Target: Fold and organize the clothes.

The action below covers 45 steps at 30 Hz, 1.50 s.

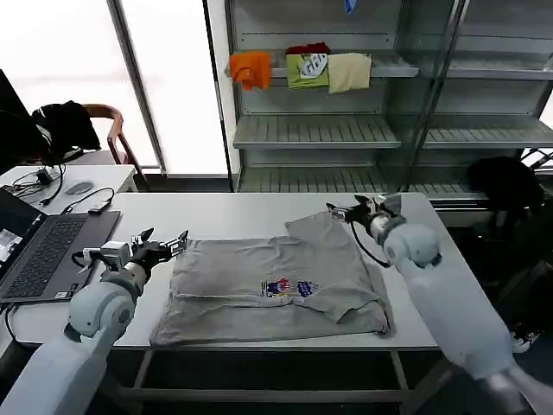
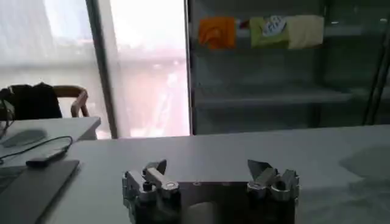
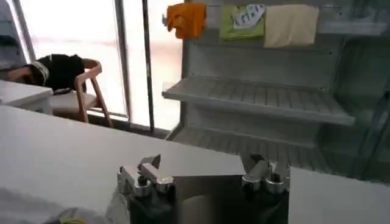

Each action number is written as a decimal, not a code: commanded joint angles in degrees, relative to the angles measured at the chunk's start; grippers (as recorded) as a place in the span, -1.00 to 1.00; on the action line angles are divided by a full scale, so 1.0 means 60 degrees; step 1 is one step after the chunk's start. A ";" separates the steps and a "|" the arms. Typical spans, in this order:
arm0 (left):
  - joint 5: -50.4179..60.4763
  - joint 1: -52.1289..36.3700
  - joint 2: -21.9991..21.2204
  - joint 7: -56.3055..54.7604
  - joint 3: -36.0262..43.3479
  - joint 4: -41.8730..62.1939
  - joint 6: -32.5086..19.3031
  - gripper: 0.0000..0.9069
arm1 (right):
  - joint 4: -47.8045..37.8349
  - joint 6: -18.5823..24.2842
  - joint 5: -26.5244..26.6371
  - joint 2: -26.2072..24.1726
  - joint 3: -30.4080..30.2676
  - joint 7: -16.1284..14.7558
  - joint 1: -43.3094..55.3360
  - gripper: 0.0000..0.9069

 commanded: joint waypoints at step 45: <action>0.0324 -0.2052 -0.0710 0.1544 0.1317 0.3961 0.0156 -0.96 | -0.3009 -0.0027 -0.1421 0.1294 -0.0161 -0.0606 0.0459 -0.02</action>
